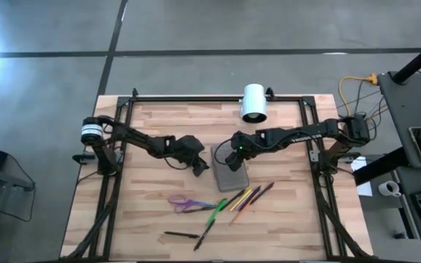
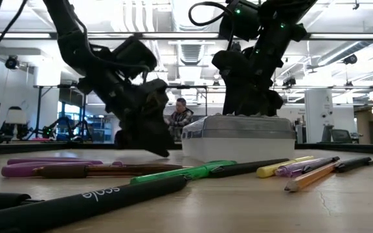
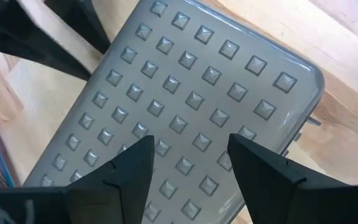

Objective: Pick & place school supplies into a supply box
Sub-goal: Open the black supply box

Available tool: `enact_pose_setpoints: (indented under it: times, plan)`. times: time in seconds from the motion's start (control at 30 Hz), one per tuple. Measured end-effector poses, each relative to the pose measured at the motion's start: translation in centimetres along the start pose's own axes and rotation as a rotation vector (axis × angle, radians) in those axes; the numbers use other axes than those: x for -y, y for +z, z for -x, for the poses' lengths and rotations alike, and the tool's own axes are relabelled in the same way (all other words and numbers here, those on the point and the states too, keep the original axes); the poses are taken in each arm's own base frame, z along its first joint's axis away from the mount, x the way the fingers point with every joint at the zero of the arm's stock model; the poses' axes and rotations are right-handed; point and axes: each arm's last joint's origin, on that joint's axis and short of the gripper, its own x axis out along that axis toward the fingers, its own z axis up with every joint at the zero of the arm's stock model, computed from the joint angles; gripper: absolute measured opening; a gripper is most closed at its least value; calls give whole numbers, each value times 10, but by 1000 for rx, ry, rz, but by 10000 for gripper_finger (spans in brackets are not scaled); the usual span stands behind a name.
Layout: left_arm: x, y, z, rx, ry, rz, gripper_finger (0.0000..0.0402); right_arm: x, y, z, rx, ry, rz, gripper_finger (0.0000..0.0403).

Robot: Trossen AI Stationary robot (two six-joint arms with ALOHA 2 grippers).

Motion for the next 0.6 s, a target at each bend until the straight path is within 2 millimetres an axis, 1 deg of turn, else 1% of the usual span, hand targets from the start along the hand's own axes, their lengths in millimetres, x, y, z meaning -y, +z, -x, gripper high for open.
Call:
enact_pose_setpoints:
  times: [0.23, 0.4, 0.6]
  plan:
    - [13, 0, -15, 59, 87, -161, 136, 0, 0, 0, 1, 0, -4, 205]
    - [13, 0, -24, 76, 136, -136, 136, -1, 1, 1, 0, 0, -5, 205]
    - [16, 3, -24, 116, 141, -127, 136, 0, 1, 1, -1, -5, -7, 206]
